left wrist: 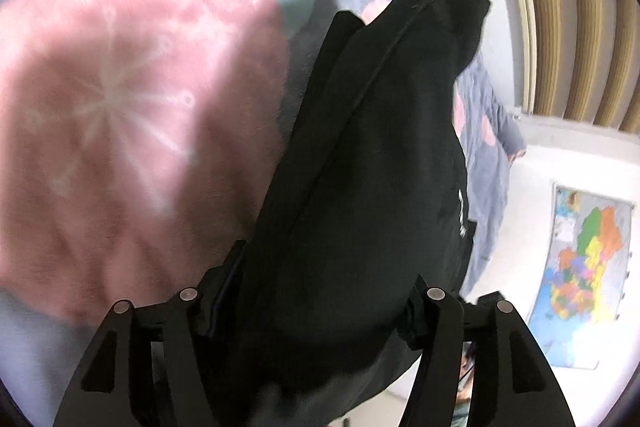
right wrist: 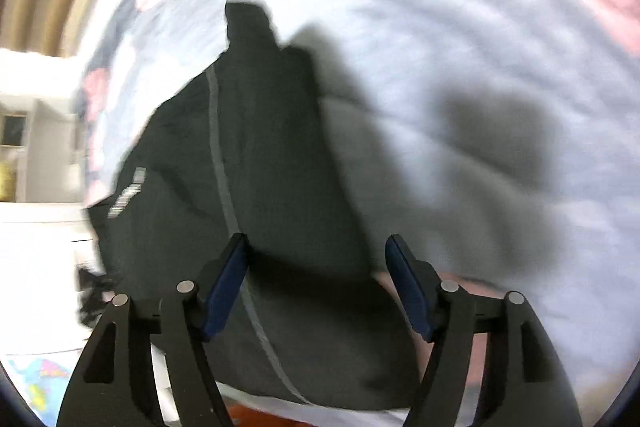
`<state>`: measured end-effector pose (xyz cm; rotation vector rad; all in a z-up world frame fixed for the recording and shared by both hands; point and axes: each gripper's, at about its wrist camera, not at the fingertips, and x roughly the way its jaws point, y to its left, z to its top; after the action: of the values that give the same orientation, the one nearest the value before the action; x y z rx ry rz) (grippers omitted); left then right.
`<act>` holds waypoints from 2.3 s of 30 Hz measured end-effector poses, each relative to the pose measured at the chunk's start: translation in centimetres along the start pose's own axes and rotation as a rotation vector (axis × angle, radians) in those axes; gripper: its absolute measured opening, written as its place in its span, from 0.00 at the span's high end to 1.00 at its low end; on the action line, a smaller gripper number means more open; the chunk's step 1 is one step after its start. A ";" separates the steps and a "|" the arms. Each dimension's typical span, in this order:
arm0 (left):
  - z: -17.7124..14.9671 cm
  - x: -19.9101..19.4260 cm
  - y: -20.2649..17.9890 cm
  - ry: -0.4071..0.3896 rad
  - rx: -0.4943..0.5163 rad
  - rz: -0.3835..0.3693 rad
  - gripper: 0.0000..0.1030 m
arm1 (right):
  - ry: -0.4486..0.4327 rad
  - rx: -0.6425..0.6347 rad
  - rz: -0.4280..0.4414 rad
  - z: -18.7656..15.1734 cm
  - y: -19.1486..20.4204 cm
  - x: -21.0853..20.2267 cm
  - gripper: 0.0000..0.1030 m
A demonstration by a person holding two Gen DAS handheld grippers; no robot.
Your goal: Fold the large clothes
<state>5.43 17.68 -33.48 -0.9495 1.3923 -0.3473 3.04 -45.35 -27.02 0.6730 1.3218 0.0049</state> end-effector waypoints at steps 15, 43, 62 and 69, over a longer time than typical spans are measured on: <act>-5.8 -3.3 -14.0 -0.124 0.552 0.343 0.30 | -0.198 -0.310 -0.209 -5.7 12.6 -3.1 0.28; -9.8 -2.2 -22.1 -0.233 0.779 0.547 0.27 | -0.216 -0.339 -0.379 -9.4 18.6 -4.2 0.28; -17.9 -14.6 -37.8 -0.623 0.923 0.476 0.27 | -0.516 -0.456 -0.342 -12.6 29.0 -20.3 0.19; -19.8 -13.5 -38.2 -0.674 0.896 0.528 0.26 | -0.527 -0.482 -0.340 -12.9 29.4 -20.1 0.19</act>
<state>-3.69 -2.88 5.62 0.0747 0.6791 -0.1812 -3.19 -23.16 3.05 0.0223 0.8595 -0.1183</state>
